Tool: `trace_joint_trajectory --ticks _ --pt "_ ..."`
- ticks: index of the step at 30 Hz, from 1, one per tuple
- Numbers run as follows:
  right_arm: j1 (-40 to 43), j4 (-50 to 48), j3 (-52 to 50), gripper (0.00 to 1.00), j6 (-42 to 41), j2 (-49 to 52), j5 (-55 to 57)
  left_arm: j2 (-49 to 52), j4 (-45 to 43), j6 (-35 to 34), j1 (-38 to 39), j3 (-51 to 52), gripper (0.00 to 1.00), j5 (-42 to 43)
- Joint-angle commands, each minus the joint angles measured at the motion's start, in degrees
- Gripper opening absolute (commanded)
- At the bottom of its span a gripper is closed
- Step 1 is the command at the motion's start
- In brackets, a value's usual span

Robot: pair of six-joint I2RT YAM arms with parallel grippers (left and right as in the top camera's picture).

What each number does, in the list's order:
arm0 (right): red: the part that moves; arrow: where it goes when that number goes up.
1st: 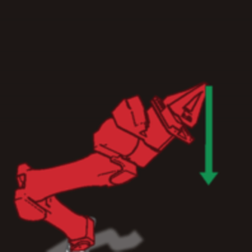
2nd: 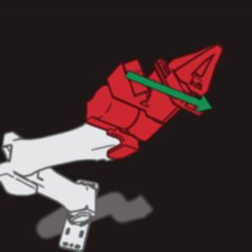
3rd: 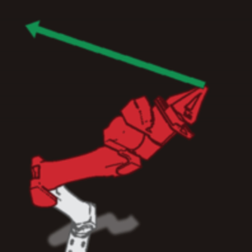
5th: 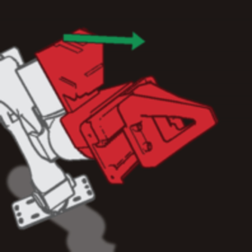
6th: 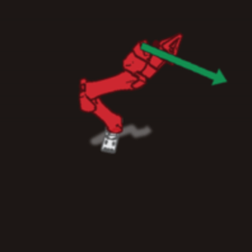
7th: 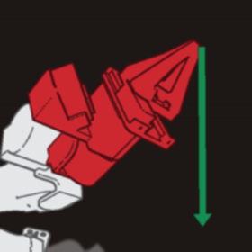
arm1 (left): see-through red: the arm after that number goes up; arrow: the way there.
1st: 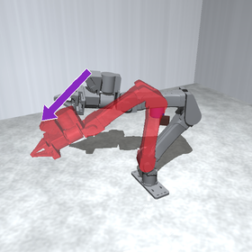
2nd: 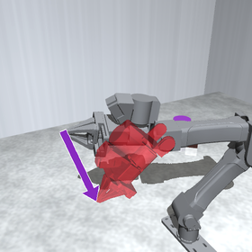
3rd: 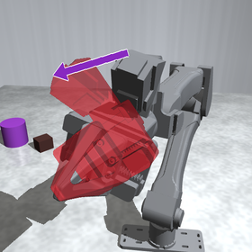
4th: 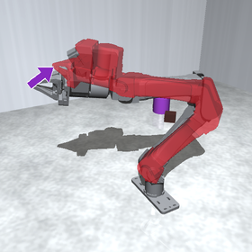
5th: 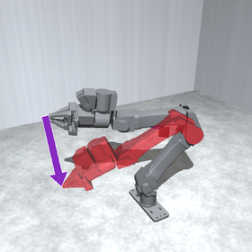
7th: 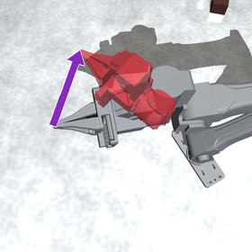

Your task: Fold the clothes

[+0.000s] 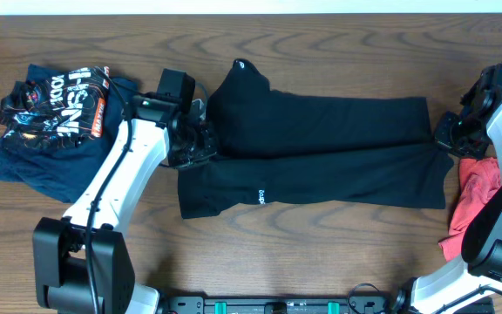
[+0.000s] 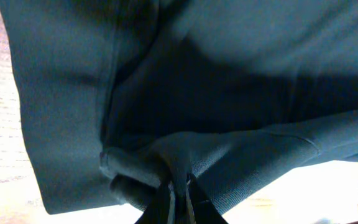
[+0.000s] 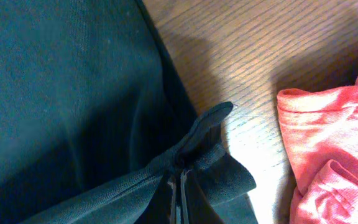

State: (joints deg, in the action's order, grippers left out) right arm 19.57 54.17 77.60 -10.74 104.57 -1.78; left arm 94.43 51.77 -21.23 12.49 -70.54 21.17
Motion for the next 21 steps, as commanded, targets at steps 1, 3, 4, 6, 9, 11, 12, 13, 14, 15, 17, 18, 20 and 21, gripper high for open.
trace_joint_trajectory --ticks 1,3,4,6,9,11,12,13,14,15,17,18,20,21 --pt "-0.33 0.37 0.28 0.01 1.7 -0.02 -0.02 -0.09 -0.04 -0.76 -0.28 2.38 0.08 -1.38" --pt "-0.72 1.49 0.28 0.04 2.78 -0.02 -0.04 -0.09 -0.09 -0.74 -0.31 3.41 0.22 -1.38" --pt "-0.92 2.12 0.26 0.06 3.17 -0.02 -0.02 -0.09 -0.11 -0.74 -0.31 3.78 0.23 -1.38" --pt "-1.36 2.69 0.26 0.12 3.17 -0.02 0.02 -0.09 -0.31 -0.76 -0.31 4.07 0.23 -1.38" --pt "-1.7 2.27 0.26 0.24 3.17 -0.02 0.31 -0.09 -1.88 -0.76 -0.31 4.07 0.26 -1.36" --pt "-1.62 2.29 0.26 0.32 3.13 -0.02 1.03 -0.09 -2.78 -0.74 -0.31 4.07 0.27 -1.36" --pt "-1.62 2.49 0.26 0.34 3.13 -0.02 1.95 -0.09 -2.86 -0.74 -0.31 4.07 0.27 -1.36" --pt "-1.64 2.95 0.26 0.34 3.1 -0.02 2.8 -0.09 -2.82 -0.72 -0.31 4.07 0.28 -1.36" --pt "-1.62 3.72 0.26 0.33 3.1 -0.02 3.69 -0.09 -2.54 -0.61 -0.31 4.07 0.29 -1.38" --pt "-1.62 4.98 0.26 0.32 3.08 -0.02 4.94 -0.09 -2.03 -0.26 -0.31 4.07 0.3 -1.42" --pt "-1.57 7.58 0.26 0.29 2.45 -0.02 7.61 -0.09 -0.31 -0.31 -0.31 4.07 0.33 -2.95" --pt "-1.53 8.81 0.13 0.29 1.07 -0.02 9.22 -0.09 1.14 -0.33 -0.31 4.07 0.35 -4.37" --pt "-1.53 9.84 -0.55 0.27 -0.66 -0.02 10.16 -0.09 4.02 -0.35 -0.31 4.07 0.38 -6.91" --pt "-1.55 9.88 -1.29 0.25 -1.16 -0.02 10.1 -0.09 5.11 -0.33 -0.28 4.11 0.38 -7.93"
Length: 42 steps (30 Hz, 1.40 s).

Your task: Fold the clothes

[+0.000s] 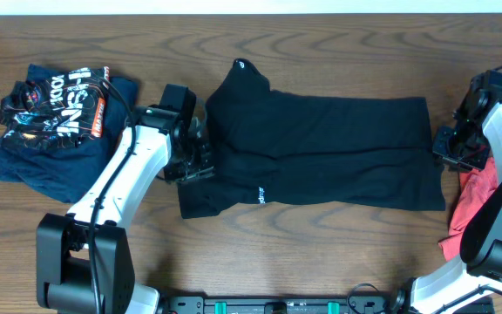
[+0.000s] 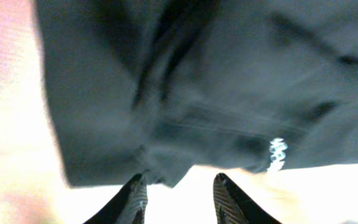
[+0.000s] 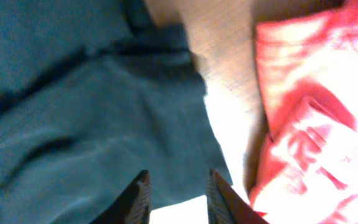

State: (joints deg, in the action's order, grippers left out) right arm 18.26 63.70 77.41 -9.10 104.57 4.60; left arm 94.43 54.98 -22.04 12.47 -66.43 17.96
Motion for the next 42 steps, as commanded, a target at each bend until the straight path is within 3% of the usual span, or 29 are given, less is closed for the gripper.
trace_joint_trajectory --ticks 1,12,16,28,32,42 --pt "-0.26 0.2 -1.92 0.24 -3.08 -0.02 3.72 -0.09 2.6 0.48 -0.26 0.24 0.38 -5.53" --pt "-0.28 -9.42 -12.68 0.22 -3.04 -0.02 1.01 -0.09 -10.67 -1.49 -0.28 11.98 0.43 -5.84" --pt "-0.28 -10.32 -13.73 0.22 -3.04 -0.02 0.94 -0.09 -14.27 -3.43 -0.28 15.82 0.51 -7.63" --pt "-0.28 -10.29 -13.73 0.21 -3.04 -0.02 0.94 -0.09 -18.86 -5.22 -0.74 24.81 0.49 -14.49" --pt "-0.28 -9.9 -13.73 0.21 -3.08 -0.02 0.9 -0.09 -18.84 -8.13 -4.5 25.49 0.49 -18.64" --pt "-0.28 -6.6 -13.73 0.19 -3.06 -0.02 -2.05 -0.09 -21.09 -7.72 -16.5 25.46 0.49 -18.49"
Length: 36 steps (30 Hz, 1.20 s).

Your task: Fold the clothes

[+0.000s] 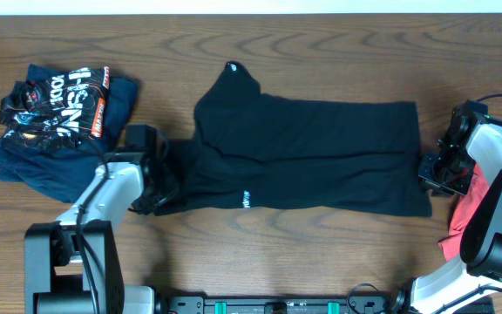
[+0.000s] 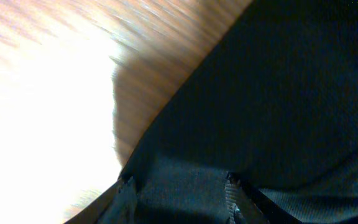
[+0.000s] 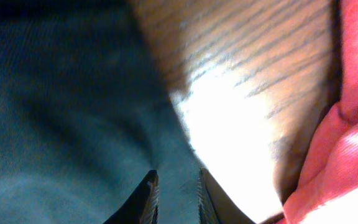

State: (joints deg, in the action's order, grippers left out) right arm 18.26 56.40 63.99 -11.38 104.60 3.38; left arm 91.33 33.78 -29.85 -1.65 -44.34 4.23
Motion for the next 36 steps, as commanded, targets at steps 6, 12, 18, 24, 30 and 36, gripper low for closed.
trace_joint_trajectory --ticks 6,12,18,24,30,36 --pt "-0.28 3.32 -0.37 0.18 -0.79 -0.04 -0.81 3.02 1.33 3.08 -2.73 3.37 0.49 -4.92" --pt "-0.28 3.65 -0.35 0.12 -0.81 -0.07 -1.11 1.31 4.39 6.51 -2.73 1.42 0.52 -4.9" --pt "-0.28 4.59 2.03 0.14 -0.76 -1.16 -2.36 -7.08 10.49 10.99 -1.95 -6.01 0.62 -4.59" --pt "-0.28 4.87 9.09 0.27 -0.55 -5.4 -4.07 -11.87 5.84 18.08 0.83 -14.01 0.78 2.89" --pt "-0.28 3.91 12.72 0.86 0.59 -8.31 -14.49 -3.26 -4.74 18.93 1.6 -21.97 0.81 10.14" --pt "-0.28 4.42 12.72 0.86 4.22 -8.59 -19.47 13.05 -11.43 18.91 2.47 -32.7 0.81 16.37"
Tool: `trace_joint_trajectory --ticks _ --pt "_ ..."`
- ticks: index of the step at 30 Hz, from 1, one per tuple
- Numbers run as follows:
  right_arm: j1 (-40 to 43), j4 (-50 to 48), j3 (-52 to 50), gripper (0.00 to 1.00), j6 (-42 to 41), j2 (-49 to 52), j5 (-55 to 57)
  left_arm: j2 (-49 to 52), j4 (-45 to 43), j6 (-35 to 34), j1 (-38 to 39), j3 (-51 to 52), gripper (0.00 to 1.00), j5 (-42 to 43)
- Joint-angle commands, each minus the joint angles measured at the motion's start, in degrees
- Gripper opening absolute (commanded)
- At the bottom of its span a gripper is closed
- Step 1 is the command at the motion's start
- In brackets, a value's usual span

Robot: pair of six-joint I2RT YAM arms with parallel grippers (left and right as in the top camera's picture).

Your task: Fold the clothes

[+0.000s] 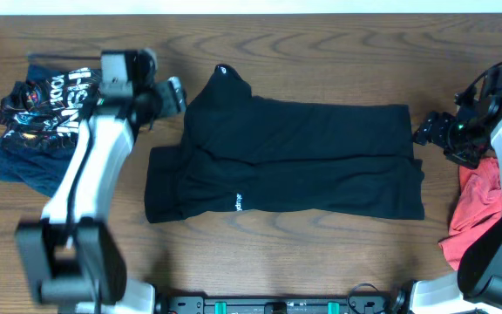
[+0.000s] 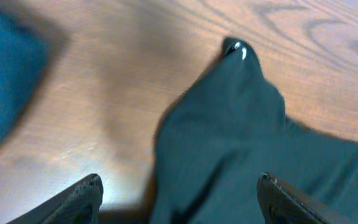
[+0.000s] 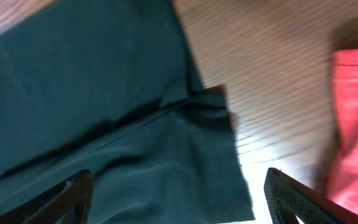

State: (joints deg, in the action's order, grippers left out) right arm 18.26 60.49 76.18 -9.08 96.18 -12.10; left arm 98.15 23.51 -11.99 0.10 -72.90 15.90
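Black trousers (image 1: 286, 161) lie flat across the middle of the table, folded lengthwise, with a pointed corner (image 2: 235, 46) sticking out at the far left. My left gripper (image 1: 174, 94) hovers open by that far-left corner. Its fingers (image 2: 82, 196) are spread wide over the fabric and the wood, holding nothing. My right gripper (image 1: 427, 133) is open just off the trousers' right end. In the right wrist view the gripper (image 3: 179, 193) is spread above the hem corner (image 3: 210, 112), empty.
A stack of dark blue printed shirts (image 1: 50, 122) lies at the far left. A red garment (image 1: 478, 209) sits crumpled at the right edge, close under my right arm; its edge also shows as red cloth (image 3: 356, 124) beside the hem.
Both grippers were low at the trousers' near corners with jaws narrowly apart. Now both are raised toward the far side and spread wide. The trousers lie slightly further left.
At first each gripper was shut on an end of the upper trouser leg, which lay offset from the lower one. Then both were open with the legs stacked. Later they sat at the near corners, and now they are wide open near the far corners.
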Motion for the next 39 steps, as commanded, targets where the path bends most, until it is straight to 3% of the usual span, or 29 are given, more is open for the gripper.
trace_joint_trajectory --ticks 1,8,16,17,19,22,24,27,29,39 --pt "-0.28 0.42 0.52 0.86 1.92 -0.17 -4.0 8.98 -2.19 1.07 1.14 -6.01 0.81 4.7" --pt "-0.33 1.46 0.52 0.84 1.88 -0.17 -4.02 25.4 -12.63 2.58 5.16 -16.5 0.81 4.68" --pt "-0.33 2.1 0.52 0.79 1.9 -0.17 -4.0 32.83 -21.97 2.54 7.63 -18.1 0.8 4.66" --pt "-0.33 2.08 0.52 0.77 1.88 -0.17 -4.02 33.51 -22.16 2.54 7.76 -18.1 0.77 4.63" --pt "-0.33 1.81 0.52 0.71 1.88 -0.17 -4.0 34.34 -22.21 2.54 7.93 -18.1 0.59 4.35" --pt "-0.33 0.74 0.52 0.65 1.88 -0.17 -3.98 34.32 -22.16 2.51 7.91 -18.1 0.14 4.44" --pt "-0.33 -0.83 0.52 0.6 1.9 -0.17 -3.8 33.31 -21.92 2.32 7.91 -18.1 0.06 4.48" --pt "-0.33 -4.85 0.52 0.5 1.9 -0.17 -1.95 30.36 -20.55 2.29 7.89 -18.12 0.06 4.46" --pt "-0.35 -8.66 0.52 0.49 1.9 -0.07 -0.63 27.71 -18.6 2.29 7.89 -18.1 0.06 4.46" --pt "-2.49 -29.55 0.52 0.71 2.78 9.46 -0.15 18.1 -4.26 0.28 8.11 -18.1 0.06 4.44"
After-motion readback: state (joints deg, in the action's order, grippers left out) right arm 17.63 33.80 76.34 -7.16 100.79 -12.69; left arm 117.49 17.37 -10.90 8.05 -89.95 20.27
